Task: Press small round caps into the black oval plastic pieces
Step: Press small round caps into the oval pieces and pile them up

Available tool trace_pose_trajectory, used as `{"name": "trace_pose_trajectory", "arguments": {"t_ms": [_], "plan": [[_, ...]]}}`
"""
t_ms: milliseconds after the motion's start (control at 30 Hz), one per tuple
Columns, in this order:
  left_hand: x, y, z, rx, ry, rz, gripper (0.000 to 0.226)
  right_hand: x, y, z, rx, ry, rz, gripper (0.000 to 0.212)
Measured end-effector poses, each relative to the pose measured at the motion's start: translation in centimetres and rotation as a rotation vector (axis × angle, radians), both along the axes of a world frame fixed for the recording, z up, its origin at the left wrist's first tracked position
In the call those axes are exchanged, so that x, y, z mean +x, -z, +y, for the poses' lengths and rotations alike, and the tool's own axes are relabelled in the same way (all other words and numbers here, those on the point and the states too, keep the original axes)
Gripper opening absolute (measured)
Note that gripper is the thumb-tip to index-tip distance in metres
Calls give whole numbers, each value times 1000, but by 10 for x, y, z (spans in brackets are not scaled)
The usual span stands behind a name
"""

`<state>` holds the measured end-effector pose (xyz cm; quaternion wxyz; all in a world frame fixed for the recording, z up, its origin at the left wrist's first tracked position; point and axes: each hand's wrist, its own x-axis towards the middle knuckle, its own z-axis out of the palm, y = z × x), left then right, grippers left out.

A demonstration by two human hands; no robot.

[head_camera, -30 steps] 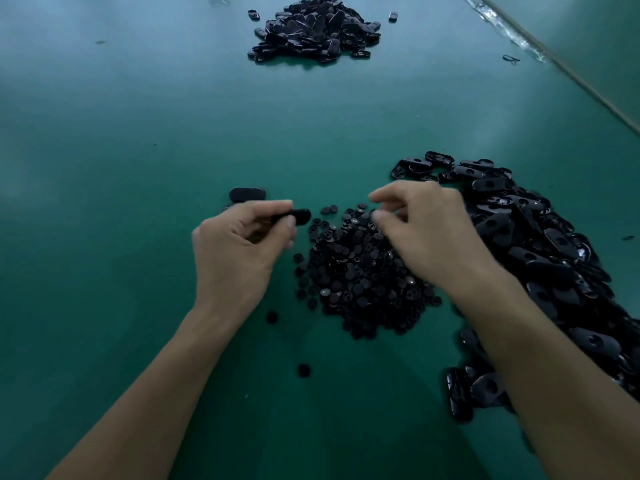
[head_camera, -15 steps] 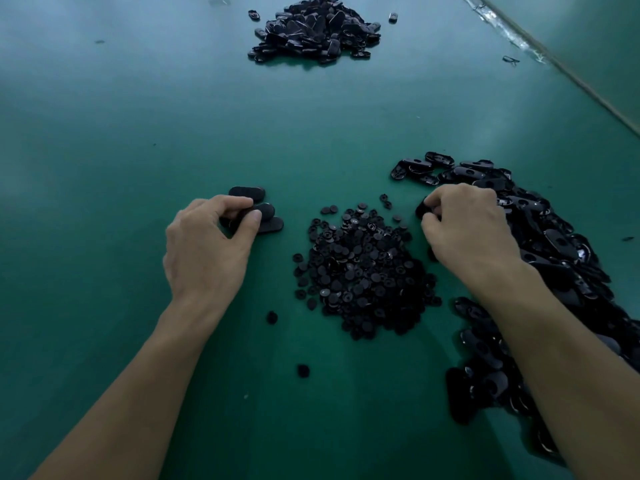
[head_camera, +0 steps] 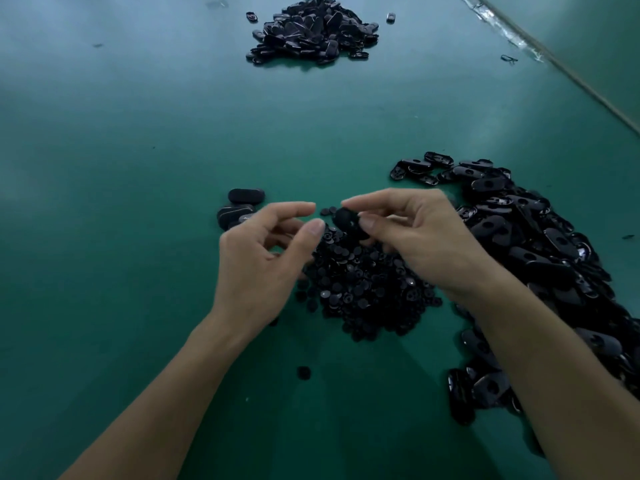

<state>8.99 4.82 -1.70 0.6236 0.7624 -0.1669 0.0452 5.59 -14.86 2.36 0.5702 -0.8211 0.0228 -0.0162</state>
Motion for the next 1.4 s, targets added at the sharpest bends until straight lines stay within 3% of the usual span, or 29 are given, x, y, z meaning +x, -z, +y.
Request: {"name": "trace_pose_trajectory", "arguments": {"t_ms": [167, 367, 967, 1233, 1400], "plan": [[-2, 1, -3, -168, 102, 145, 2, -2, 1, 16, 28, -62, -16, 27], [-1, 0, -2, -314, 128, 251, 12, -4, 1, 18, -47, -8, 16, 7], [-1, 3, -4, -314, 185, 245, 15, -6, -3, 21, -21, -54, 24, 16], [2, 4, -5, -355, 135, 250, 9, -8, -4, 15, -411, 46, -60, 12], [4, 6, -4, -410, 138, 294, 8, -10, 2, 18, -709, -90, 24, 11]]}}
